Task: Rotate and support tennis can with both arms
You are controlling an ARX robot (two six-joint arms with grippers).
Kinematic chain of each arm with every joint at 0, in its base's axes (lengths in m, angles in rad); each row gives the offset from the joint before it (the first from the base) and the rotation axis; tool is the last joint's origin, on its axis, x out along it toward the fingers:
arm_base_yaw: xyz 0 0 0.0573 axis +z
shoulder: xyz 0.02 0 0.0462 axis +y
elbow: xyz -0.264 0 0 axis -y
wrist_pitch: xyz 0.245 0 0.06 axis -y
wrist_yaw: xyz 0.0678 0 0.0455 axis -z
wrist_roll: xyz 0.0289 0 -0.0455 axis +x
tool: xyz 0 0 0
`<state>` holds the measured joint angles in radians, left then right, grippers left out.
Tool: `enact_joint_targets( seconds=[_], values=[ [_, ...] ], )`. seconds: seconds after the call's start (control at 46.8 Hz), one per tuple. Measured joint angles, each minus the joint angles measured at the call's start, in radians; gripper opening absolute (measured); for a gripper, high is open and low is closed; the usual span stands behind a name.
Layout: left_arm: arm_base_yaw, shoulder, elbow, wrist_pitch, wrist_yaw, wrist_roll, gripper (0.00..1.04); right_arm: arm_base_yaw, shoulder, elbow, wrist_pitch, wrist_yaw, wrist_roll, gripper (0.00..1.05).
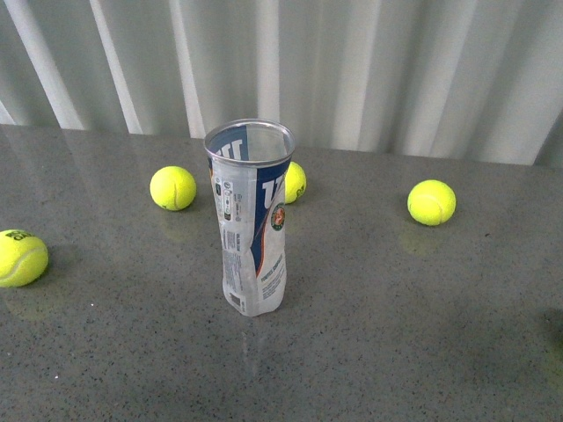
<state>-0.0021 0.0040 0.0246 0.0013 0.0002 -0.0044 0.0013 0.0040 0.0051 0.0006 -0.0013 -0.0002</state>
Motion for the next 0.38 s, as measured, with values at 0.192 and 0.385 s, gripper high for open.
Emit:
enact_joint_targets(
  seconds=[0.192, 0.385],
  values=[
    [0.000, 0.000, 0.000, 0.000, 0.000, 0.000, 0.98, 0.000, 0.000, 0.000, 0.000, 0.000, 0.000, 0.97],
    [0.000, 0.000, 0.000, 0.000, 0.000, 0.000, 0.98, 0.000, 0.000, 0.000, 0.000, 0.000, 0.000, 0.97]
  ],
)
